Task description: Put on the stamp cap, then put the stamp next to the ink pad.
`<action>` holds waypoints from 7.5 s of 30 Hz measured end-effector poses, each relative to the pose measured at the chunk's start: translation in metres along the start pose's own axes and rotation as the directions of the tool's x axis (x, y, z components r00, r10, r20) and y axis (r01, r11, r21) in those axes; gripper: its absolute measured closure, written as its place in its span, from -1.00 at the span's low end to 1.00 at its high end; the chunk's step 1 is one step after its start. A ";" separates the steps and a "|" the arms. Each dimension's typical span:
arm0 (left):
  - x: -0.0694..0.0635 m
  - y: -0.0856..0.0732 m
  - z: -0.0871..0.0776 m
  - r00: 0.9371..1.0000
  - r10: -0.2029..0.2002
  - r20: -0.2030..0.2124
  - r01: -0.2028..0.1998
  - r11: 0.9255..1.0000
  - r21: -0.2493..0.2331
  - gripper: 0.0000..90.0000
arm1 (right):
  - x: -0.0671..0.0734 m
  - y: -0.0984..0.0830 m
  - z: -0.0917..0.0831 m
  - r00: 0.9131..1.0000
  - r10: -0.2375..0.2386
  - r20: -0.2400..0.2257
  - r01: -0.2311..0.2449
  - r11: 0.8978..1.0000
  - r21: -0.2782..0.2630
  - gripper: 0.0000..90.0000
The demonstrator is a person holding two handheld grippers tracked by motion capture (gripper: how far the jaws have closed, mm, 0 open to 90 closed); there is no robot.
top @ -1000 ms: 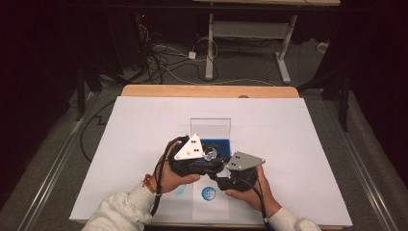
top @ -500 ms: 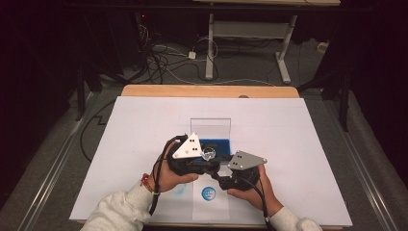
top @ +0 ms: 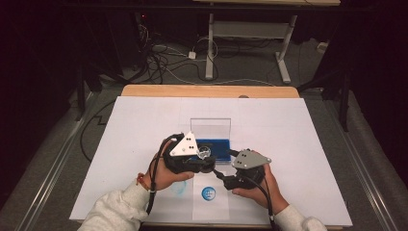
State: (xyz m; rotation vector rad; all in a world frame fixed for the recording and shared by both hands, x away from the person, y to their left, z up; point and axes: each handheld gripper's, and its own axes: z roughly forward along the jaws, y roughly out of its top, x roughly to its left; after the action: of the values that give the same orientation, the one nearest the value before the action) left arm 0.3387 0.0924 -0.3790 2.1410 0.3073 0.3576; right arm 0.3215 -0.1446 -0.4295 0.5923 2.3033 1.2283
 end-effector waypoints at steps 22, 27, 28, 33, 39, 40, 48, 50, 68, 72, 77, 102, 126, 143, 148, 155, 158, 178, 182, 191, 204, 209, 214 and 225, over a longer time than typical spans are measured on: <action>0.021 -0.012 -0.022 0.997 -0.033 -0.065 0.034 0.999 0.017 0.22 | -0.029 -0.025 -0.057 0.986 0.012 0.165 -0.009 1.000 -0.018 -0.51; 0.026 -0.012 -0.027 0.995 -0.044 -0.086 0.045 0.999 0.013 0.22 | -0.033 -0.036 -0.068 0.979 0.031 0.202 -0.031 1.000 -0.004 -0.52; 0.026 -0.012 -0.028 0.994 -0.042 -0.102 0.043 0.999 0.011 0.22 | -0.033 -0.038 -0.070 0.978 0.032 0.207 -0.031 0.999 -0.006 -0.53; 0.031 -0.012 -0.033 0.992 -0.056 -0.114 0.057 0.998 0.005 0.22 | -0.038 -0.047 -0.078 0.974 0.052 0.219 -0.051 0.999 -0.011 -0.53; 0.038 -0.012 -0.040 0.989 -0.060 -0.138 0.061 0.998 0.001 0.22 | -0.039 -0.056 -0.083 0.966 0.064 0.252 -0.065 0.998 -0.001 -0.53; 0.039 -0.012 -0.041 0.988 -0.062 -0.145 0.063 0.998 0.000 0.22 | -0.038 -0.058 -0.084 0.965 0.059 0.255 -0.062 0.998 0.001 -0.52; 0.050 -0.019 -0.043 0.981 -0.092 -0.173 0.095 0.995 0.008 0.22 | -0.037 -0.065 -0.091 0.964 0.068 0.258 -0.074 0.997 0.012 -0.51; 0.055 -0.022 -0.043 0.979 -0.102 -0.178 0.106 0.994 0.015 0.22 | -0.036 -0.066 -0.090 0.965 0.059 0.257 -0.067 0.998 0.020 -0.51; 0.084 -0.046 -0.020 0.965 -0.163 -0.205 0.184 0.979 0.090 0.22 | -0.036 -0.067 -0.083 0.972 0.060 0.225 -0.071 0.997 0.043 -0.49; 0.087 -0.051 -0.011 0.964 -0.165 -0.208 0.191 0.976 0.109 0.22 | -0.035 -0.067 -0.081 0.974 0.054 0.219 -0.068 0.996 0.055 -0.48; 0.088 -0.057 0.000 0.965 -0.157 -0.208 0.189 0.971 0.145 0.22 | -0.034 -0.068 -0.080 0.976 0.045 0.213 -0.060 0.996 0.063 -0.48; 0.081 -0.070 0.032 0.969 -0.095 -0.229 0.160 0.945 0.285 0.21 | -0.032 -0.067 -0.078 0.981 0.036 0.193 -0.052 0.996 0.078 -0.46; 0.075 -0.070 0.032 0.966 -0.089 -0.243 0.158 0.946 0.283 -0.04 | -0.031 -0.067 -0.078 0.983 0.032 0.179 -0.047 0.996 0.080 -0.45; 0.069 -0.061 0.017 0.944 -0.066 -0.323 0.134 0.972 0.194 -0.57 | -0.031 -0.066 -0.079 0.983 0.028 0.183 -0.042 0.996 0.077 -0.46; 0.068 -0.060 0.016 0.942 -0.083 -0.326 0.144 0.975 0.170 -0.65 | -0.031 -0.066 -0.079 0.983 0.029 0.183 -0.044 0.996 0.074 -0.46; 0.065 -0.057 0.015 0.949 -0.068 -0.306 0.122 0.979 0.162 -0.65 | -0.031 -0.066 -0.079 0.981 0.027 0.191 -0.042 0.996 0.074 -0.47; 0.062 -0.055 0.014 0.946 -0.062 -0.317 0.116 0.981 0.155 -0.65 | -0.030 -0.066 -0.079 0.981 0.028 0.193 -0.042 0.997 0.070 -0.47; 0.048 -0.045 -0.005 0.945 -0.042 -0.324 0.074 0.994 0.086 -0.65 | -0.026 -0.064 -0.082 0.973 0.014 0.230 -0.026 0.999 0.046 -0.48; 0.044 -0.043 -0.010 0.942 -0.030 -0.336 0.056 0.996 0.067 -0.65 | -0.024 -0.064 -0.084 0.972 0.007 0.236 -0.018 0.999 0.043 -0.48; 0.033 -0.038 -0.024 0.942 -0.006 -0.335 0.020 0.999 0.039 -0.65 | -0.023 -0.064 -0.088 0.965 0.011 0.261 -0.022 0.999 0.038 -0.48; 0.020 -0.040 -0.035 0.944 0.018 -0.331 -0.016 1.000 0.010 -0.65 | -0.017 -0.062 -0.091 0.966 0.002 0.257 -0.010 0.999 0.031 -0.48; 0.015 -0.042 -0.037 0.936 0.033 -0.351 -0.033 0.999 0.007 -0.65 | -0.016 -0.062 -0.090 0.968 0.002 0.253 -0.010 0.999 0.032 -0.48; 0.010 -0.046 -0.038 0.929 0.051 -0.366 -0.055 0.998 -0.001 -0.65 | -0.016 -0.062 -0.090 0.968 0.006 0.250 -0.012 1.000 0.024 -0.48; 0.001 -0.056 -0.040 0.924 0.068 -0.377 -0.074 0.997 -0.003 -0.65 | -0.013 -0.061 -0.089 0.969 0.000 0.247 -0.006 1.000 0.024 -0.48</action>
State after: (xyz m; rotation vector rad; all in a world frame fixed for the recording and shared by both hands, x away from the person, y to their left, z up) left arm 0.3200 0.1539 -0.4038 2.0610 0.4429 0.8156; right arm 0.2715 -0.2409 -0.4344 0.7153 2.1124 1.0633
